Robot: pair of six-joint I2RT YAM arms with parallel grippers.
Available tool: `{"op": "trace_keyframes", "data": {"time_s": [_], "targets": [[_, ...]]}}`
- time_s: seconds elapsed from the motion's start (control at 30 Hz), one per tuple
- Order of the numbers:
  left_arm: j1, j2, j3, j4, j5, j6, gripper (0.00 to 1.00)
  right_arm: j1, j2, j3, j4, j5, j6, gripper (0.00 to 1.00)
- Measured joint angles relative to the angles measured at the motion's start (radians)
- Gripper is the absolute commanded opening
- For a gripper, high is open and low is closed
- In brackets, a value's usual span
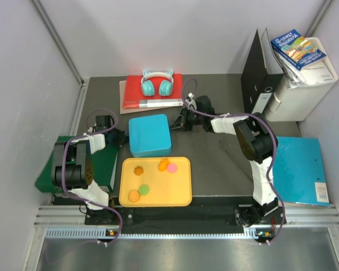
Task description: Pack the cookies
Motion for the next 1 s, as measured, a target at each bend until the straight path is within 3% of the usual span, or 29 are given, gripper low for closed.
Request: {"op": "trace_keyframes", "data": {"time_s": [0.43, 1.0], "targets": [[0.007, 0.000, 0.000, -0.001, 0.000, 0.000, 0.00, 0.003, 0.003, 0.089, -0.081, 0.014, -0.045, 0.09], [0.022, -0.010, 0.001, -0.023, -0.020, 0.000, 0.00, -0.014, -0.028, 0.023, -0.111, 0.070, -0.075, 0.09]]}}
